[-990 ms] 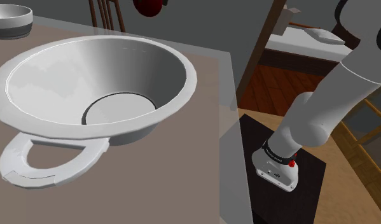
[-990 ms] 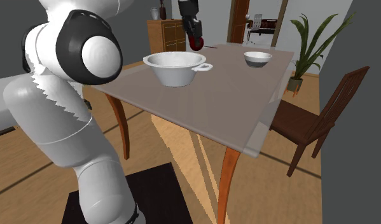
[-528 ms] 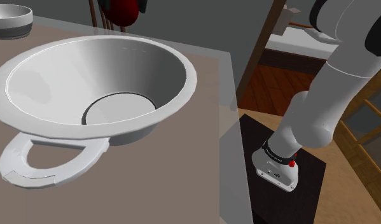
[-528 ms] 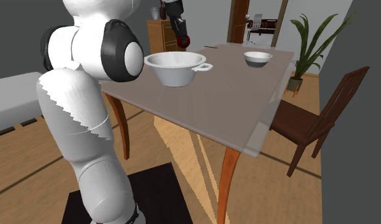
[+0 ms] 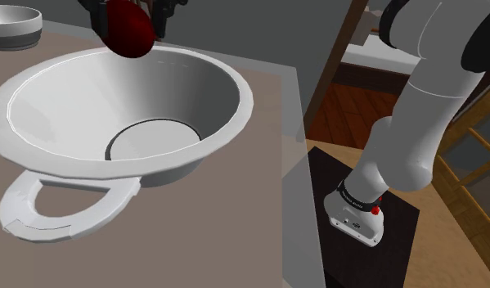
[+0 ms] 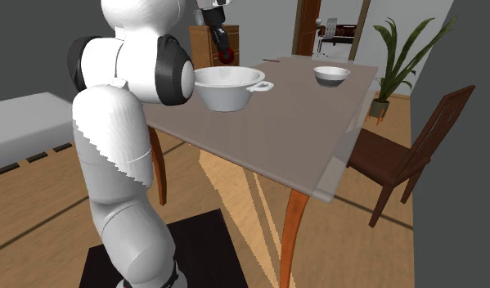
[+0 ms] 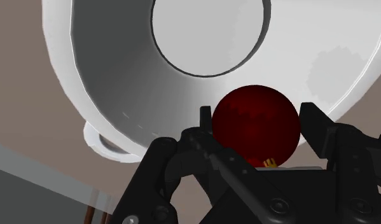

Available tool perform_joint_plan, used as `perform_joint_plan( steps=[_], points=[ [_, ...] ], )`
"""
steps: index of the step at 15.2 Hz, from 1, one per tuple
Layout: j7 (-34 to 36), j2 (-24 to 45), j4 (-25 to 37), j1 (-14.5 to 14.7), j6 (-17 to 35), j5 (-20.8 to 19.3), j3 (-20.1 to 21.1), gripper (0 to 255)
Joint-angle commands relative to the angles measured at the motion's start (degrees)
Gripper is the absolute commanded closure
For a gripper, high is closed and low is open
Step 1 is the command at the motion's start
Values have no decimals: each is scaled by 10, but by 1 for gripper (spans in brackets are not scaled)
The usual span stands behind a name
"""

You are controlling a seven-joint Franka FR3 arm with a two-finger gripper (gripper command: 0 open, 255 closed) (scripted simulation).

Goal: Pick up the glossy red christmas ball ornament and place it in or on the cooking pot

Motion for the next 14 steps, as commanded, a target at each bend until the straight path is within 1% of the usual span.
perform_joint_plan(
  steps=[1, 7, 14],
  points=[
    [-2, -15, -35, -10, 24, 12, -2, 255],
    [-9, -54, -130, -30, 89, 41, -9, 255],
    [-9, -54, -130, -30, 89, 41, -9, 255]
  ],
)
